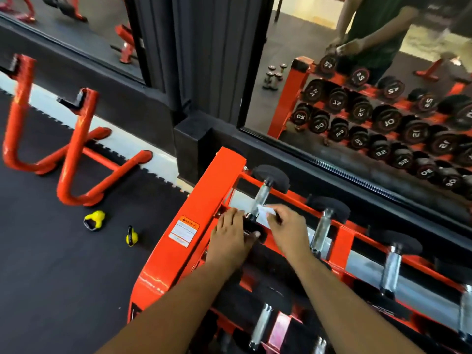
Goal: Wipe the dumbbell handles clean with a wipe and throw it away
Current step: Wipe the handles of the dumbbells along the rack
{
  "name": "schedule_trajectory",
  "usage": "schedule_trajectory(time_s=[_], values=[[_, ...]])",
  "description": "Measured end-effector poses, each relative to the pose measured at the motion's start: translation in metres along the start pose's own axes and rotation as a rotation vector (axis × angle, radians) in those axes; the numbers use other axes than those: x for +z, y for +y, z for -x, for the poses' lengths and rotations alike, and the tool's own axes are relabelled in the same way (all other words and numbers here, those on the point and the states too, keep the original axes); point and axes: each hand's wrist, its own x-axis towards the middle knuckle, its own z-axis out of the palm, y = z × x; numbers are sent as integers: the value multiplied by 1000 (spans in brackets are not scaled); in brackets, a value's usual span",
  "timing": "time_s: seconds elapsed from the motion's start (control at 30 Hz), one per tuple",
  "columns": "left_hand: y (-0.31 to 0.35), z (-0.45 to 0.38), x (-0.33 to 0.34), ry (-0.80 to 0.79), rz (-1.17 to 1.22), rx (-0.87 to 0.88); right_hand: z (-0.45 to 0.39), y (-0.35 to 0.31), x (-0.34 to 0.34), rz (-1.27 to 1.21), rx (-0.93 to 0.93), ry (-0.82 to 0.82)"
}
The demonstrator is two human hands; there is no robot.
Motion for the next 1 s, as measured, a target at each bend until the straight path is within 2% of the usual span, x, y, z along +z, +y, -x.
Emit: schedule_trajectory(time_s=[0.1,0.2,0.33,0.43,0.47,0.6,0.73,0.77,0.9,1.0], values=[[5,-12,9,-118,-126,-79,-39,-1,8,189,-214,-23],[8,-18,13,-205,-108,-136,-61,10,23,395,-376,-146],[13,-25,13,-218,-135,-124,-65,40,36,741,-802,-329],[17,-28,12,-254,-150,-119,-66,52,30,870,-962,-412],[18,-29,13,-268,-154,-128,-70,52,25,873,-962,-409],[17,-34,12,-307,-148,-168,-81,45,14,826,-749,-365],[18,-34,10,-308,-155,-173,-65,48,19,850,-1019,-454],[19,-34,10,-306,-164,-173,-68,49,17,853,-1009,-433],[20,-35,13,-329,-219,-193,-79,52,10,807,-726,-332],[21,-36,11,-332,-222,-203,-69,60,13,818,-867,-405]])
